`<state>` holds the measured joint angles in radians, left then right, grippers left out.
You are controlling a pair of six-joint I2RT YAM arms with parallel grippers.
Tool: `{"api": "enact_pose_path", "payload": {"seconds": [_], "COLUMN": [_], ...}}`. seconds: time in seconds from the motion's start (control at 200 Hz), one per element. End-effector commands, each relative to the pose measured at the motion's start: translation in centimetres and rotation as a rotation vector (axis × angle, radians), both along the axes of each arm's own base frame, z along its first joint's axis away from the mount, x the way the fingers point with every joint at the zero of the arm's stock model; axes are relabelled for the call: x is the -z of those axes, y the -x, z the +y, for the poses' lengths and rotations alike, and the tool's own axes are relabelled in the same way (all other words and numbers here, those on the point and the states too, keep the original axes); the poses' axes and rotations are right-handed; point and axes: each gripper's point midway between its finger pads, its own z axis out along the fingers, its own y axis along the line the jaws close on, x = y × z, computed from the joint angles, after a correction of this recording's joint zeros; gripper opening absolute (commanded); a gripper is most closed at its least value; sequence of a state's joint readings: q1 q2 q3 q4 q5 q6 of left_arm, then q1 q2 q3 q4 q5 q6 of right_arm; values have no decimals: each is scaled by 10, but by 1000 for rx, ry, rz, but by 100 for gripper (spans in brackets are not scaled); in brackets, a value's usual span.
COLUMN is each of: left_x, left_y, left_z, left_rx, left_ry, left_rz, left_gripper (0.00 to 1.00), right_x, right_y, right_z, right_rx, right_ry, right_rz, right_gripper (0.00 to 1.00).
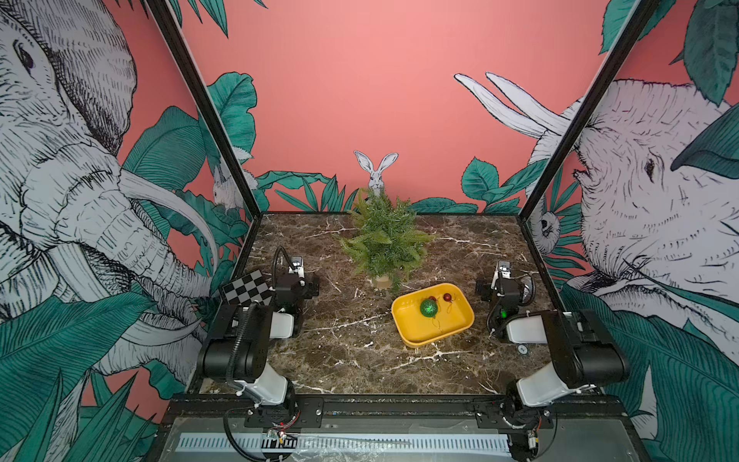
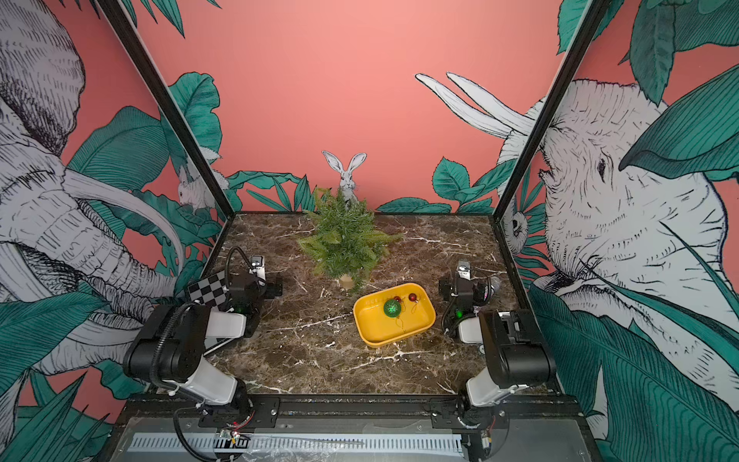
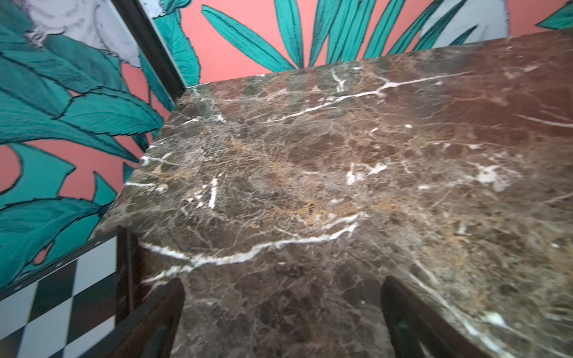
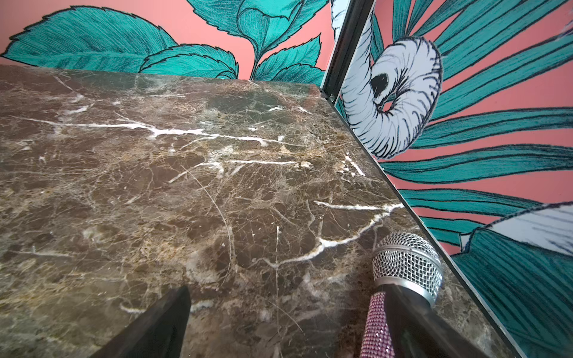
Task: Decorate the small christmas tree with ornaments
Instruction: Pick up an ornament from the container.
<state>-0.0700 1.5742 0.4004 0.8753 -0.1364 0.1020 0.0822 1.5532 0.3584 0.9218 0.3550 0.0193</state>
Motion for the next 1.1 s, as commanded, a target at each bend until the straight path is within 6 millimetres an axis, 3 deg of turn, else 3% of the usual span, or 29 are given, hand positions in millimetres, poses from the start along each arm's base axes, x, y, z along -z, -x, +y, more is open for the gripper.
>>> {"api": "enact_pose_path", "payload": {"seconds": [0.0,1.095], "left_x": [-10,-11], "left_y": [-4,-4], "left_z": [-7,-6], "left_rx": [53,57], "left_ry": [2,11], "left_rz": [-20,-24], "left_gripper": [100,100], "right_x": [-12,-12], "right_y": [-5,-6], "right_z": [-1,-2], "right_rx": [8,9], "right_ry": [-8,-10], "right_rz": [-53,-53], "right_gripper": [99,99]}}
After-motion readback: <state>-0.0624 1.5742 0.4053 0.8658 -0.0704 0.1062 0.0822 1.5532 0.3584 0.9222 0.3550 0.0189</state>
